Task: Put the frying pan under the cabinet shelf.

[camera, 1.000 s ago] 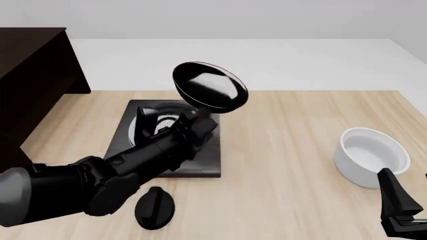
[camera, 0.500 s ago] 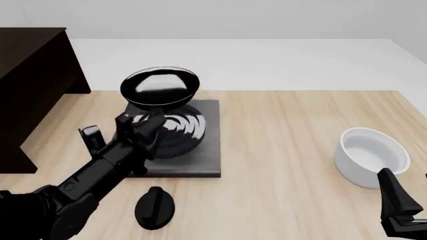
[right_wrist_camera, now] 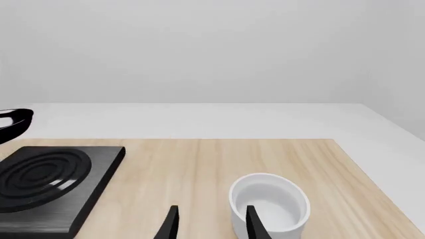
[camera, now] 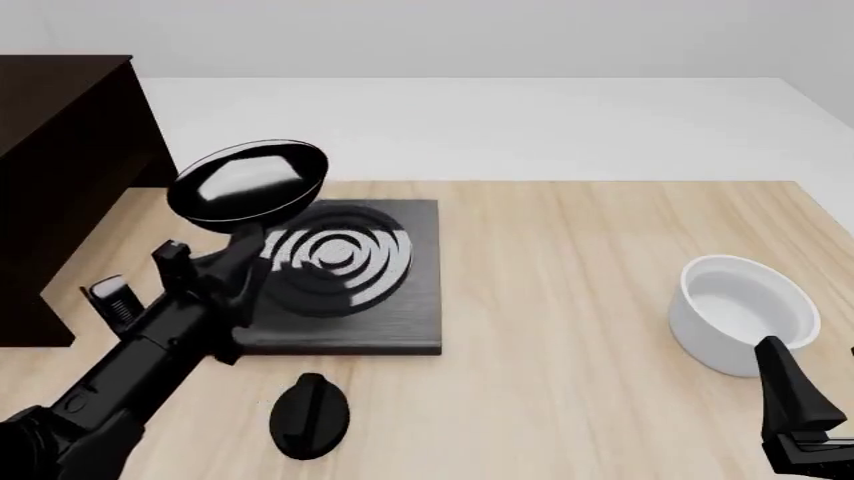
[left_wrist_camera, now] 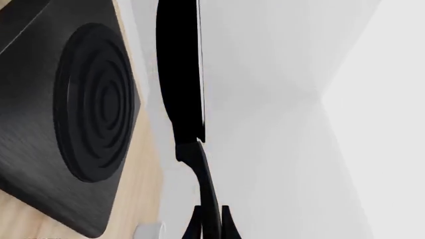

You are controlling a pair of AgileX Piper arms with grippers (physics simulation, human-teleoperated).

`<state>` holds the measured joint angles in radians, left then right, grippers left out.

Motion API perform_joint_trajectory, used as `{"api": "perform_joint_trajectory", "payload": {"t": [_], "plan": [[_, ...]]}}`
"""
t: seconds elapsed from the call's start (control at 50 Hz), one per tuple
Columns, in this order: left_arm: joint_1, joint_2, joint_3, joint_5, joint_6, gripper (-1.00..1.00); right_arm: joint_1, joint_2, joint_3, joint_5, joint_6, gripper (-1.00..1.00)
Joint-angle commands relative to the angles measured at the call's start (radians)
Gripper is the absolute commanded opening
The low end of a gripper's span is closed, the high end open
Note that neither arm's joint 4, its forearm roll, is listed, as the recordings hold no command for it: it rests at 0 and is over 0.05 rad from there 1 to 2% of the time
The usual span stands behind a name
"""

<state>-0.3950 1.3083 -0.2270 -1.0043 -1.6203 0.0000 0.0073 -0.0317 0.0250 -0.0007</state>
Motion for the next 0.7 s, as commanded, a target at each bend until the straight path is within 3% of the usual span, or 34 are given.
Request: {"api": "perform_joint_trajectory", "payload": {"t": [0.02,0.32,0.4,0.7], "plan": [[0.044,-0.035,0.037,-0.036,0.001,-1.00,0.000,0.000,0.000,0.000,0.000,1.00],[0.098,-0.027,0.077,-0.089,-0.058,-1.00,0.000,0.000,0.000,0.000,0.000,1.00],[0.098,0.084,0.097,-0.198,-0.109,-1.00,0.000,0.000,0.000,0.000,0.000,1.00],[0.144,0.101,0.102,-0.215,-0.154,-1.00,0.000,0.000,0.000,0.000,0.000,1.00]]}}
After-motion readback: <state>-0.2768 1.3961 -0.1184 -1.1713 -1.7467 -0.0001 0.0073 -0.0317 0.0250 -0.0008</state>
